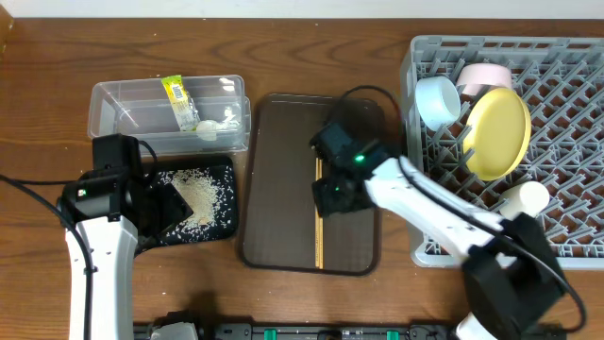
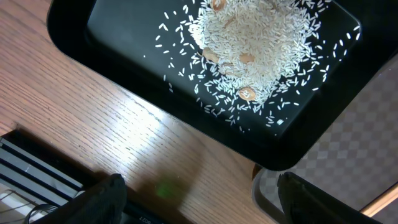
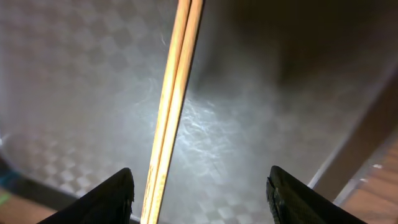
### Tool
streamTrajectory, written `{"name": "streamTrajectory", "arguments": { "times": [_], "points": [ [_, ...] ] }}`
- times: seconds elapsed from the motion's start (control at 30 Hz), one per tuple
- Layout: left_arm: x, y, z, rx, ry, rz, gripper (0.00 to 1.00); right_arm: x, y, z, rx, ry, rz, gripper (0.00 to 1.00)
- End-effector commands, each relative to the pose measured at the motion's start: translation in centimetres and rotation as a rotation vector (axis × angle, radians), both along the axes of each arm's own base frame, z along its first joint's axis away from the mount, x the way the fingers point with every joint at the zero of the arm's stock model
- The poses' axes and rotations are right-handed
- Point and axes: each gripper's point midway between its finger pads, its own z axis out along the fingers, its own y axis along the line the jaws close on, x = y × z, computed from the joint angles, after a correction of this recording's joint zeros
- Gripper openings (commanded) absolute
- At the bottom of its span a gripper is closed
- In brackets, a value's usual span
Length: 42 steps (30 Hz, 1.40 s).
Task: Sort waste into correct bins and load items into the dishwasher rack
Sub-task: 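Reach the right gripper to the brown tray and grasp one chopstick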
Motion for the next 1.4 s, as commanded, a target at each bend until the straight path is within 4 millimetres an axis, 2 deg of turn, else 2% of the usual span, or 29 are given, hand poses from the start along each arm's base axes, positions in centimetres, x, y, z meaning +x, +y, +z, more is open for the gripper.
{"name": "streamTrajectory", "arguments": {
  "times": [0.0,0.13,0.3,0.6,0.93,1.13,1.2,1.3,1.37],
  "points": [
    [0.0,0.2,0.3,0.006,-0.009,0.012,0.81,-0.1,0.2,-1.8,-0.049,0.011,-0.061,0.67],
    [0.0,0.2,0.3,0.006,-0.009,0.012,0.81,-0.2,0.8,-3.3,-0.060,0.025,-0.062,0.66],
    [0.0,0.2,0.3,0.006,-0.009,0.012,0.81,-0.3,0.4,-4.5,-0.098,0.035,-0.101,0.66],
    [0.0,0.2,0.3,0.006,-0.009,0.012,0.81,-0.2,0.0,-4.8,-0.120,0.031,-0.112,0.66],
    [0.0,0.2,0.3,0.006,-0.009,0.012,0.81,-1.3,-1.1,-6.2,-0.144,0.057,-0.136,0.67],
    [0.0,0.2,0.3,0.006,-0.009,0.012,0.81,-1.5,-1.2,-6.3,-0.146,0.060,-0.136,0.67],
    [0.0,0.2,0.3,0.006,-0.009,0.012,0.81,-1.5,-1.2,-6.3,-0.147,0.061,-0.136,0.61],
    [0.0,0.2,0.3,0.006,-0.009,0.012,0.81,-1.6,-1.3,-6.3,-0.149,0.064,-0.136,0.46],
    [0.0,0.2,0.3,0.006,-0.009,0.012,0.81,-1.6,-1.2,-6.3,-0.148,0.066,-0.136,0.28]
  ]
}}
